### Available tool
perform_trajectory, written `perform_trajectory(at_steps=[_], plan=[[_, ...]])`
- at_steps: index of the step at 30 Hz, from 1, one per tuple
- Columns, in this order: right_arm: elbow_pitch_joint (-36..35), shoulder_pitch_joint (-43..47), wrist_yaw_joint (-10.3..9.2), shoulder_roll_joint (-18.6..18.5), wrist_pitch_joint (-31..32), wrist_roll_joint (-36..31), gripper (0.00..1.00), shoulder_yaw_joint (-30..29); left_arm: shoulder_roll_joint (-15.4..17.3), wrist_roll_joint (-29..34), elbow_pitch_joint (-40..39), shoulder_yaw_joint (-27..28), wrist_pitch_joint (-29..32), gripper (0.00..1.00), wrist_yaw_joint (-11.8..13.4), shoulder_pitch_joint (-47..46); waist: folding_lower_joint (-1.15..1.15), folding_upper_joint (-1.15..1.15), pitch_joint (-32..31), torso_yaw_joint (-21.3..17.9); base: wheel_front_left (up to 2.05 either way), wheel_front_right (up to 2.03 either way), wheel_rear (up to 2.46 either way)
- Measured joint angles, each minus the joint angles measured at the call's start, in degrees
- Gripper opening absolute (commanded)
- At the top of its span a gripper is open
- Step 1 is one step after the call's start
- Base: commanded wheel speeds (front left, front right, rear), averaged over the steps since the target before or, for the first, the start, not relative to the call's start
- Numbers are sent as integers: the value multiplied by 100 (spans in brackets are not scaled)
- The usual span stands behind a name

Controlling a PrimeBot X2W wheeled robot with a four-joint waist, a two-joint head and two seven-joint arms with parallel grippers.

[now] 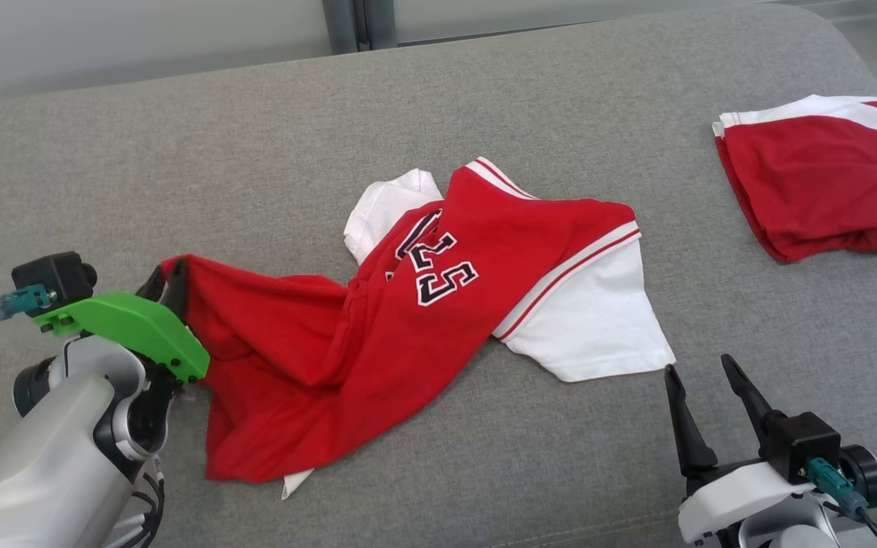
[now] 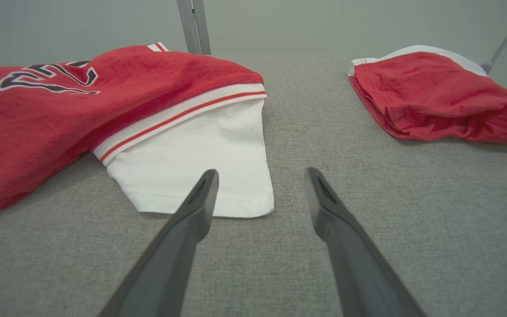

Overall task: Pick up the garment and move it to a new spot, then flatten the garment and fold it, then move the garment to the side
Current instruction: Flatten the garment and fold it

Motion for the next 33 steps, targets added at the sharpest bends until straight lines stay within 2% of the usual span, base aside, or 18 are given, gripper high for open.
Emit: perform_trajectory(at_steps=[3,8,12,16,19,24,27,33], plan=[[-2,51,-1,-1,0,-11,100,-30,-8,89,263,-77,-147,100,-94,18,0,0,-48,7,0,0,0],[-37,130,-1,-1,0,-60,100,-114,315,231,177,-51,-542,100,-83,319,0,0,-165,45,0,0,0],[-88,258,-1,0,0,-82,100,-200,512,196,-725,-37,-641,100,-147,929,0,0,-233,117,0,0,0],[-115,343,-1,-1,0,-141,100,-214,637,213,-1663,-382,-334,100,-149,1365,0,0,-243,250,0,0,0],[-115,338,-1,-1,0,-209,100,-183,666,287,-1950,-599,-102,100,-73,1421,0,0,-224,348,0,0,0],[-116,226,-1,0,0,-264,100,-151,638,310,-1965,-853,300,100,-82,1460,0,0,-163,380,0,0,0],[-124,224,-1,0,0,-299,100,-159,610,296,-1836,-960,470,100,-182,1488,0,0,-127,362,0,0,0],[-134,241,0,-1,0,-297,100,-167,544,204,-1574,-927,432,100,-253,1489,0,0,-76,332,0,0,0]])
